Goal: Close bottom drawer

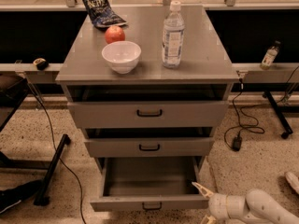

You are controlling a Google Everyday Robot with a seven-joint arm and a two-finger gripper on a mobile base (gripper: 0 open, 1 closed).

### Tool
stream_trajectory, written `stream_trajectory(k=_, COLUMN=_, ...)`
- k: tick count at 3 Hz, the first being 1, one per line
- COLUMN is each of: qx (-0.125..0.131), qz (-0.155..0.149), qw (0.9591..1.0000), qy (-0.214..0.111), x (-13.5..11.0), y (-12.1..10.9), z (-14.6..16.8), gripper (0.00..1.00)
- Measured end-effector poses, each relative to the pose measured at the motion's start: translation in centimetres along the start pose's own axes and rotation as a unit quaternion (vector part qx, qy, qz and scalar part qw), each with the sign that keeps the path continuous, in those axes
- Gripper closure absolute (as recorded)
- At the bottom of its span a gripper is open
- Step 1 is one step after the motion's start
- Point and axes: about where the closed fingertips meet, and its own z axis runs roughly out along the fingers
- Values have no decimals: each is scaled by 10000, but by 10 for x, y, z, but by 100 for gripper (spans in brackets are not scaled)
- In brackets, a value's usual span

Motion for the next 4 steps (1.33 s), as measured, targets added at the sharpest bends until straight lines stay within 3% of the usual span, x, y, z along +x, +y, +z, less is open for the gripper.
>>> stream_trajectory(k=1, qx=-161, qz=233, qw=9994, qy=209, x=27, y=16, z=24, gripper=18)
stream_trajectory(k=2, qx=-55, qz=466, qw=9983, qy=333, x=56, y=29, z=40, gripper=42)
stream_trajectory(k=3, qx=49, qz=474, qw=9988, qy=94, x=74, y=37, z=46, gripper=73)
stream_trajectory(k=4, qx=49, qz=475, qw=9988, qy=93, x=74, y=37, z=46, gripper=96)
